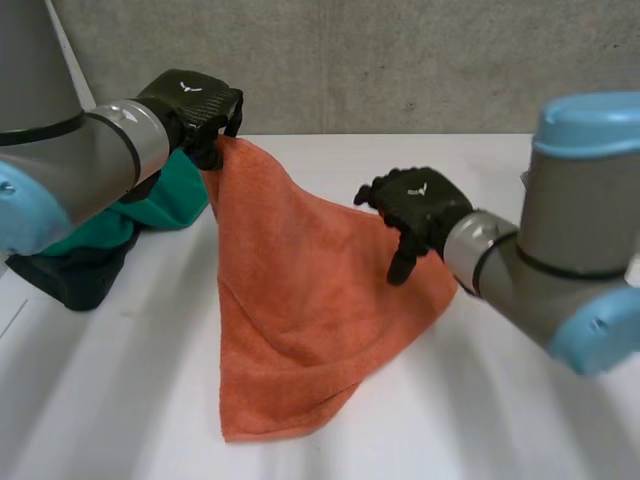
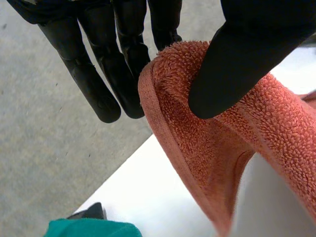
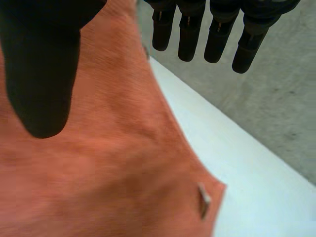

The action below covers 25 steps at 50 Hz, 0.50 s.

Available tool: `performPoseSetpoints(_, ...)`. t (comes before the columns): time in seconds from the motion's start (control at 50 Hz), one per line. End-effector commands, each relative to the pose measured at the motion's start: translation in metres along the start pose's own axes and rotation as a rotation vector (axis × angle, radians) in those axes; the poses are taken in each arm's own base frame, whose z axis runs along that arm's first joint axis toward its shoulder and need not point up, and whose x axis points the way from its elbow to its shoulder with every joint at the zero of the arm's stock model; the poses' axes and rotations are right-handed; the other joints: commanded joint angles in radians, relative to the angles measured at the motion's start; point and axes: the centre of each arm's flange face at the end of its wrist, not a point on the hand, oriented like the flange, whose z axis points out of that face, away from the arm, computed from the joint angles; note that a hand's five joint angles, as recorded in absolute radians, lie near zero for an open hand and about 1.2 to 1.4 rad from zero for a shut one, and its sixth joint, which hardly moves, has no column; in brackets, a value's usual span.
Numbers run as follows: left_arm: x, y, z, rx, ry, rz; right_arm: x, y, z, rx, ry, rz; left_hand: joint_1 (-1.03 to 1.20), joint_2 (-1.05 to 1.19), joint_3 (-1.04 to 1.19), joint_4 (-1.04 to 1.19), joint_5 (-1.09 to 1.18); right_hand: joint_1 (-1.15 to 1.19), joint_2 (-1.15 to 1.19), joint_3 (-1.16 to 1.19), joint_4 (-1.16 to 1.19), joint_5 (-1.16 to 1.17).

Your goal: Fold the laundry.

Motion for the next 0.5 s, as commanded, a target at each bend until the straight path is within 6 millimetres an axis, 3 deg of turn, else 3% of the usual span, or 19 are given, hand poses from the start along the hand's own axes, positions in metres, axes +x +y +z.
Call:
performPoseSetpoints(0.02, 0.013, -0.013, -0.034, 0.031, 0.056, 0.092, 0.006, 0.013, 0.063, 0.016, 0.041, 0.032, 0.261, 0.201, 0.206, 0.197, 0.236, -0.042, -0.032, -0.016, -0.033, 0.007)
performPoseSetpoints(0.12, 0.022, -0.013, -0.049, 0.054, 0.079, 0.114, -0.013, 0.040, 0.104, 0.027, 0.002, 0.055, 0.261, 0.201, 0.206, 0.197, 0.236, -0.063, -0.052, -0.037, -0.054, -0.014)
performPoseSetpoints(0.22, 0.021, -0.013, -0.051, 0.086, 0.061, 0.118, -0.021, 0.067, 0.134, 0.042, 0.003, 0.054, 0.261, 0.201, 0.206, 0.197, 0.236, -0.025, -0.015, 0.001, -0.016, 0.024)
performPoseSetpoints(0.26, 0.020, -0.011, -0.050, 0.094, 0.050, 0.120, -0.020, 0.072, 0.143, 0.064, 0.022, 0.054, 0.261, 0.201, 0.206, 0.197, 0.236, 0.293, 0.304, 0.319, 0.302, 0.342)
performPoseSetpoints(0.28, 0.018, -0.012, -0.048, 0.108, 0.040, 0.121, -0.014, 0.071, 0.151, 0.098, 0.054, 0.057, 0.261, 0.201, 0.206, 0.197, 0.236, 0.917, 0.928, 0.943, 0.926, 0.966)
performPoseSetpoints(0.3, 0.017, -0.011, -0.046, 0.113, 0.036, 0.122, -0.008, 0.069, 0.154, 0.119, 0.077, 0.062, 0.261, 0.201, 0.206, 0.197, 0.236, 1.046, 1.056, 1.072, 1.055, 1.095)
performPoseSetpoints(0.32, 0.015, -0.011, -0.044, 0.119, 0.028, 0.124, -0.002, 0.062, 0.156, 0.150, 0.105, 0.068, 0.261, 0.201, 0.206, 0.197, 0.236, 1.047, 1.058, 1.073, 1.056, 1.096)
performPoseSetpoints(0.34, 0.009, -0.011, -0.039, 0.133, 0.005, 0.132, 0.015, 0.043, 0.157, 0.223, 0.174, 0.089, 0.261, 0.201, 0.206, 0.197, 0.236, 1.047, 1.058, 1.073, 1.056, 1.096)
performPoseSetpoints(0.4, -0.001, -0.014, -0.029, 0.165, -0.038, 0.151, 0.036, 0.006, 0.151, 0.343, 0.281, 0.103, 0.261, 0.201, 0.206, 0.197, 0.236, 1.047, 1.058, 1.073, 1.056, 1.096)
performPoseSetpoints(0.42, -0.010, -0.019, -0.021, 0.197, -0.076, 0.168, 0.051, -0.019, 0.142, 0.422, 0.347, 0.100, 0.261, 0.201, 0.206, 0.197, 0.236, 1.047, 1.058, 1.073, 1.056, 1.096)
performPoseSetpoints(0.48, -0.026, -0.028, -0.008, 0.246, -0.149, 0.187, 0.069, -0.063, 0.124, 0.558, 0.421, 0.081, 0.261, 0.201, 0.206, 0.197, 0.236, 1.047, 1.058, 1.073, 1.056, 1.096)
performPoseSetpoints(0.5, -0.037, -0.040, -0.002, 0.290, -0.210, 0.192, 0.076, -0.088, 0.111, 0.640, 0.448, 0.055, 0.261, 0.201, 0.206, 0.197, 0.236, 1.047, 1.058, 1.073, 1.056, 1.096)
